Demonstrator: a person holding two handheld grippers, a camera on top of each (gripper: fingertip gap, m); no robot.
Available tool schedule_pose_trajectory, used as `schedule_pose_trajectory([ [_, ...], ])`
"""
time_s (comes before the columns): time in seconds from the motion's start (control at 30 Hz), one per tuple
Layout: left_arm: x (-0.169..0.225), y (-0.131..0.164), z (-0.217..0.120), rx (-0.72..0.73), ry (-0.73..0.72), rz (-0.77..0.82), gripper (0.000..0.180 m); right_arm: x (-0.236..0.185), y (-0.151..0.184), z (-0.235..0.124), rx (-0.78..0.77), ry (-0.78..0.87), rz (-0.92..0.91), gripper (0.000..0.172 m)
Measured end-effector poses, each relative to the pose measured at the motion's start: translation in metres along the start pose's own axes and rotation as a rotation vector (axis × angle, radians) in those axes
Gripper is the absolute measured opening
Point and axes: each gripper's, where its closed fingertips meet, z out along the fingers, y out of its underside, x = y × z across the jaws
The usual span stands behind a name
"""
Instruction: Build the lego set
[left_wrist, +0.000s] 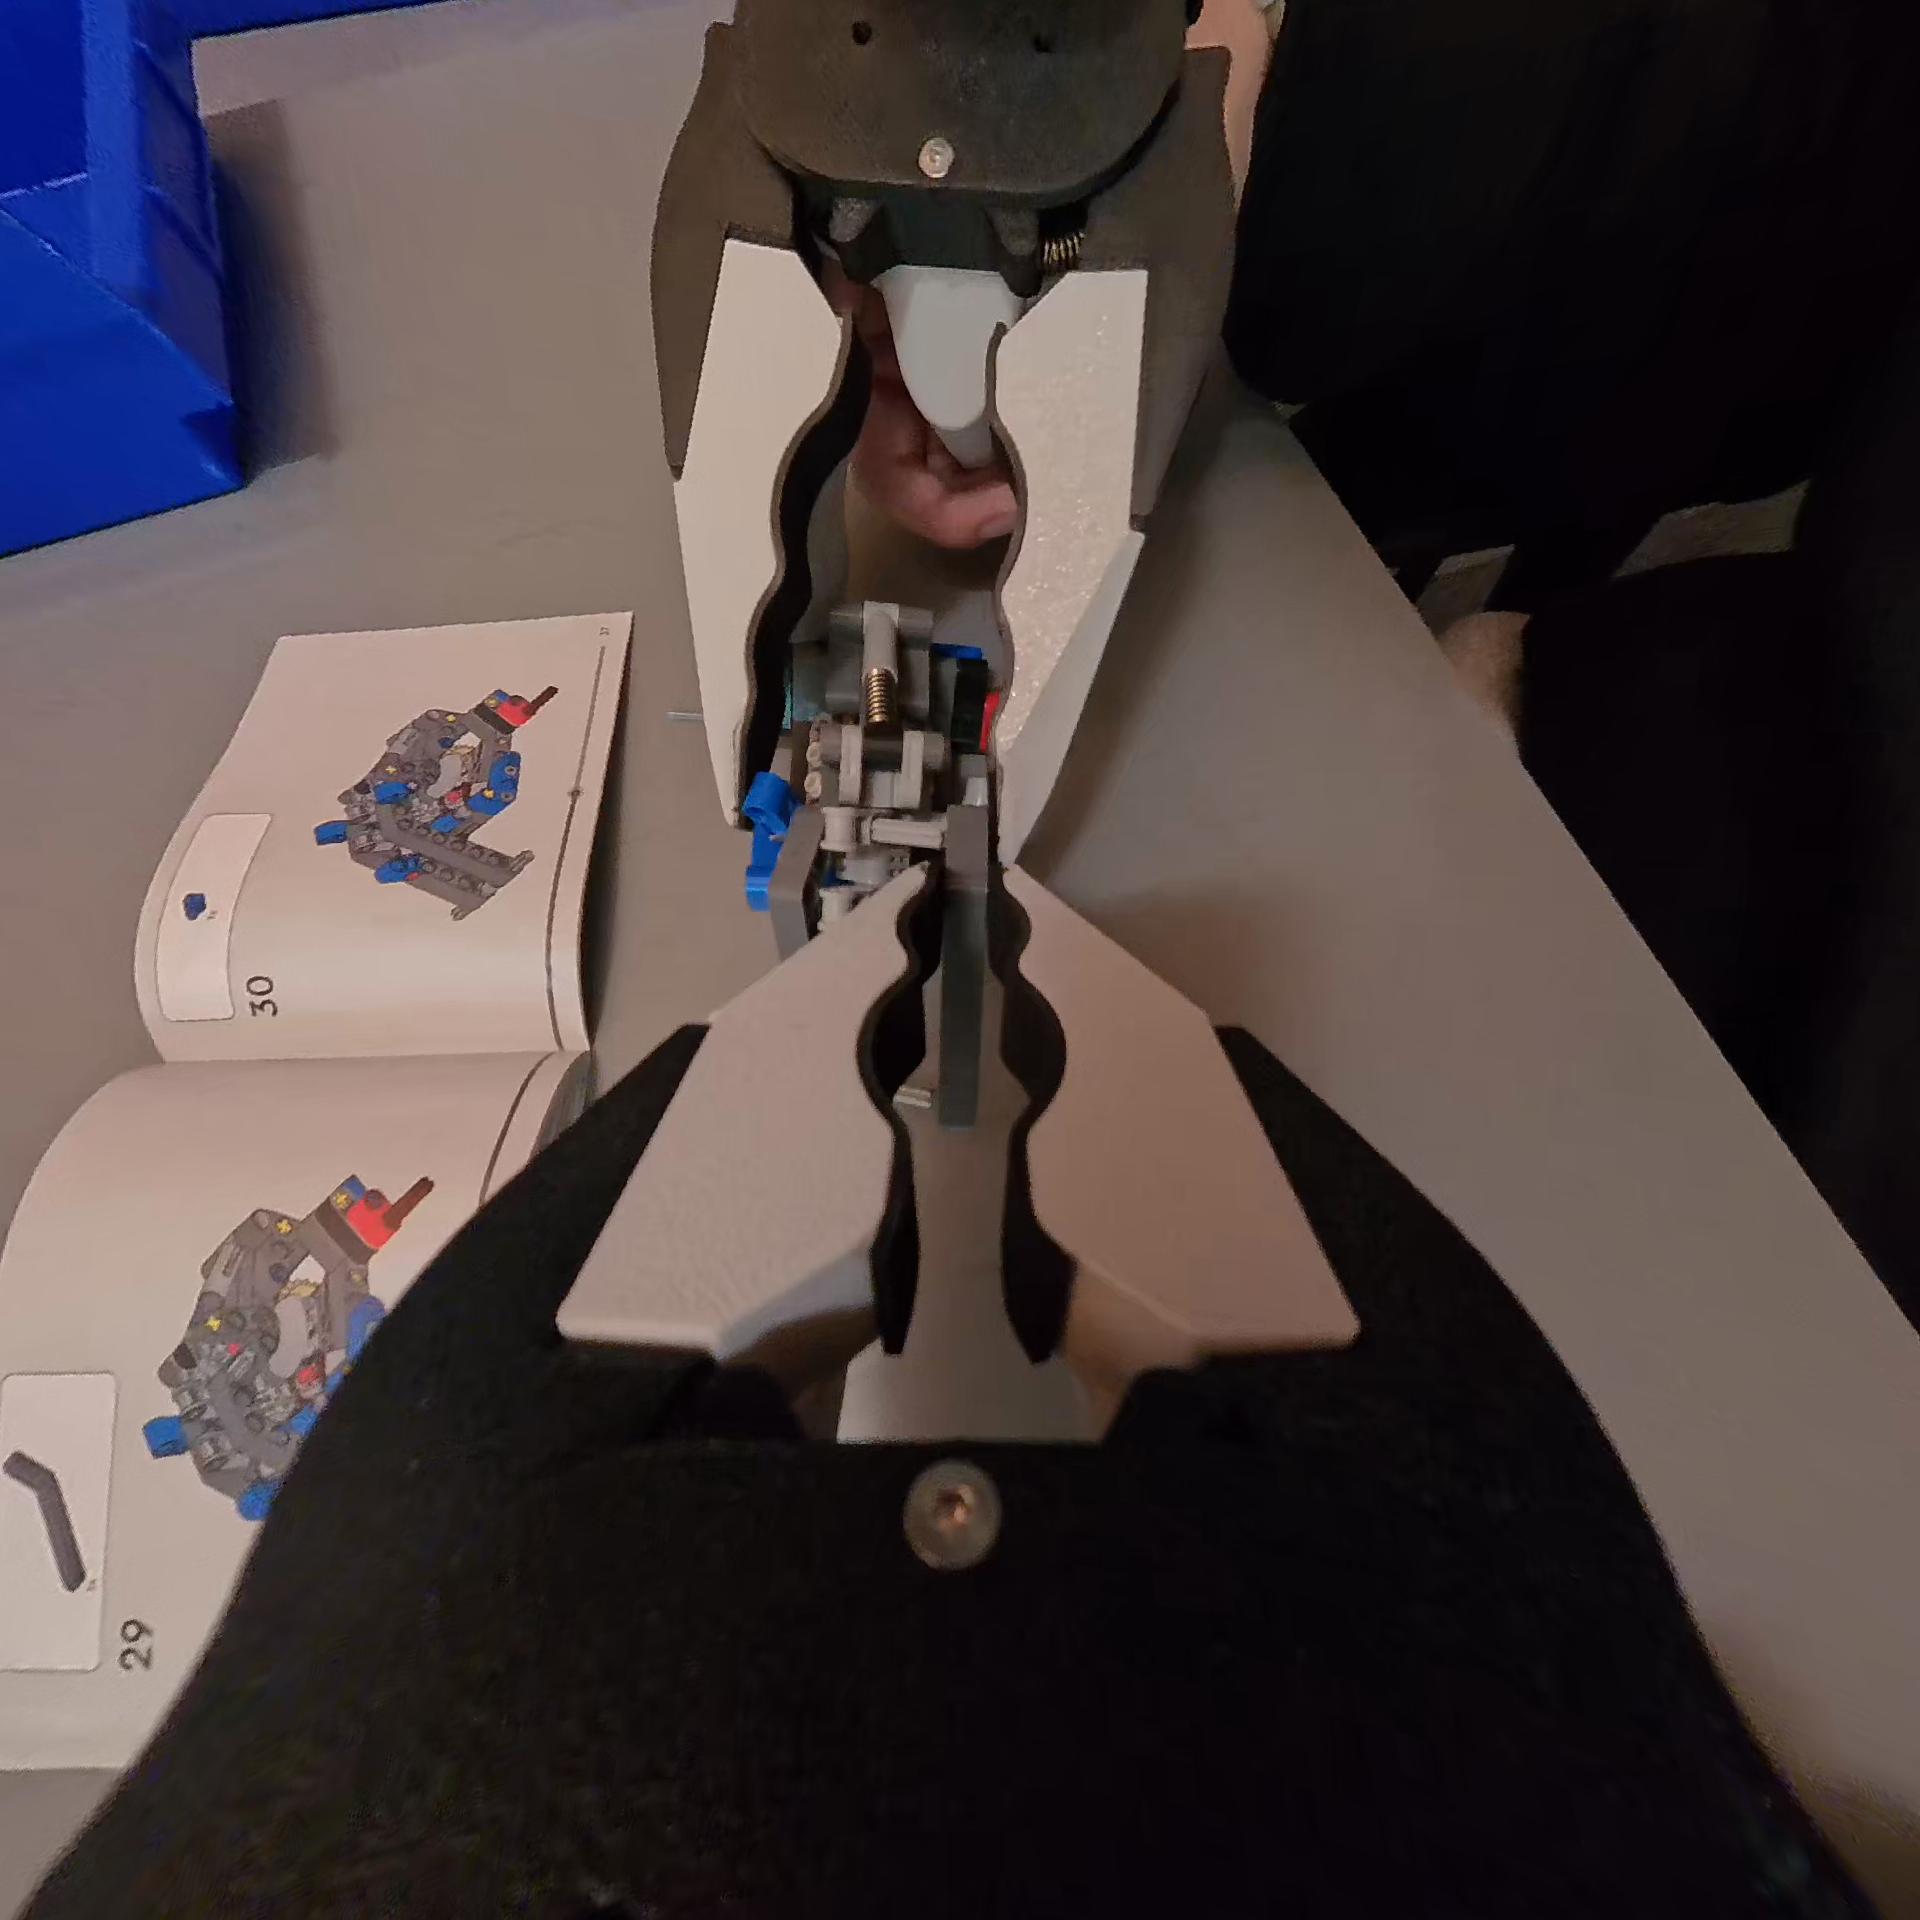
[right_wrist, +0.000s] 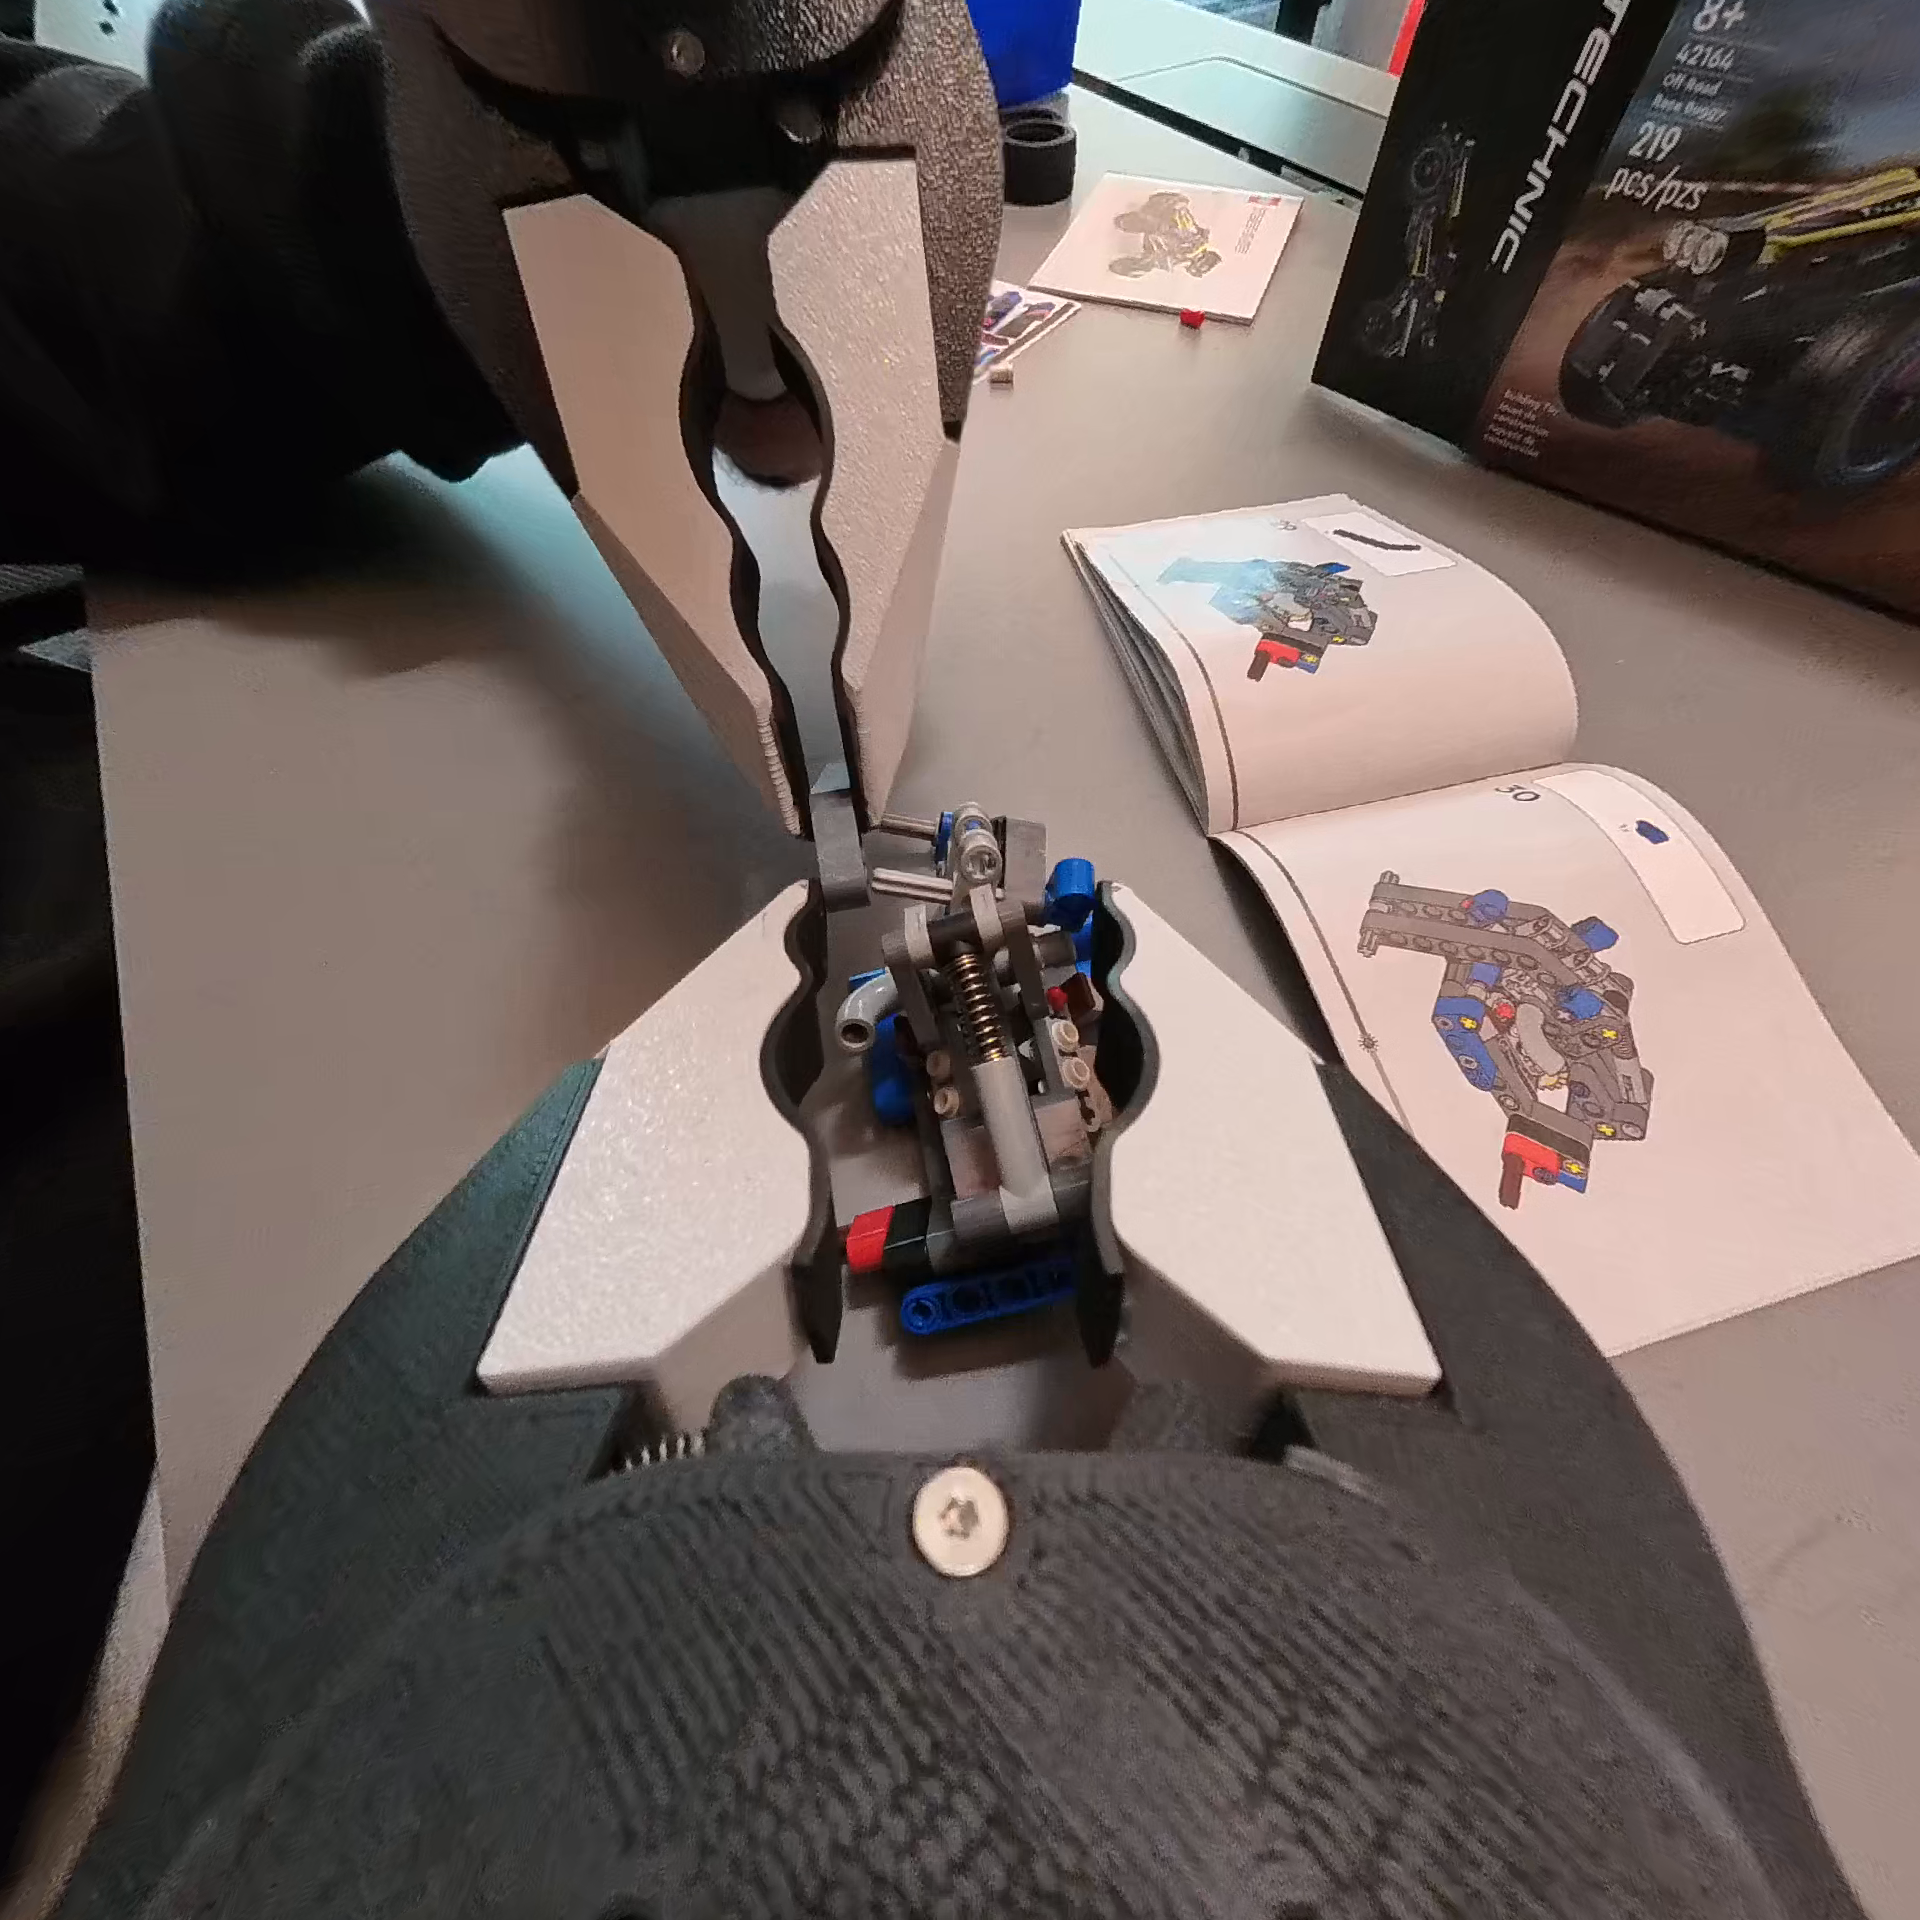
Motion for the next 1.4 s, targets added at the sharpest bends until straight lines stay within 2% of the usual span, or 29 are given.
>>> schedule_pose_trajectory([
  [0.47,-0.002,0.0,0.0012,0.154,0.103,-0.129,0.005,0.0022,-0.0014,-0.0007,0.011,0.005,-0.022,0.047],
  [0.57,-0.0033,-0.0009,0.0007,0.174,0.104,-0.137,0.005,-0.0003,-0.0024,-0.0019,0.02,-0.012,-0.025,0.04],
  [0.7,-0.0023,-0.0001,-0.0001,0.175,0.109,-0.127,0.005,-0.0022,-0.0023,-0.0018,0.019,-0.017,-0.038,0.038],
  [0.87,0.0005,0.0006,-0.0033,0.17,0.119,-0.105,0.005,0.0,-0.0012,-0.0025,0.014,-0.002,-0.03,0.049],
  [1.13,-0.0014,0.0071,-0.0015,0.164,0.126,-0.119,0.005,-0.0013,-0.0001,-0.0004,0.002,-0.002,-0.036,0.043],
  [1.4,0.0052,0.0051,0.0003,0.153,0.144,-0.084,0.005,-0.0053,-0.0025,0.0007,0.014,-0.012,-0.068,0.049],
])
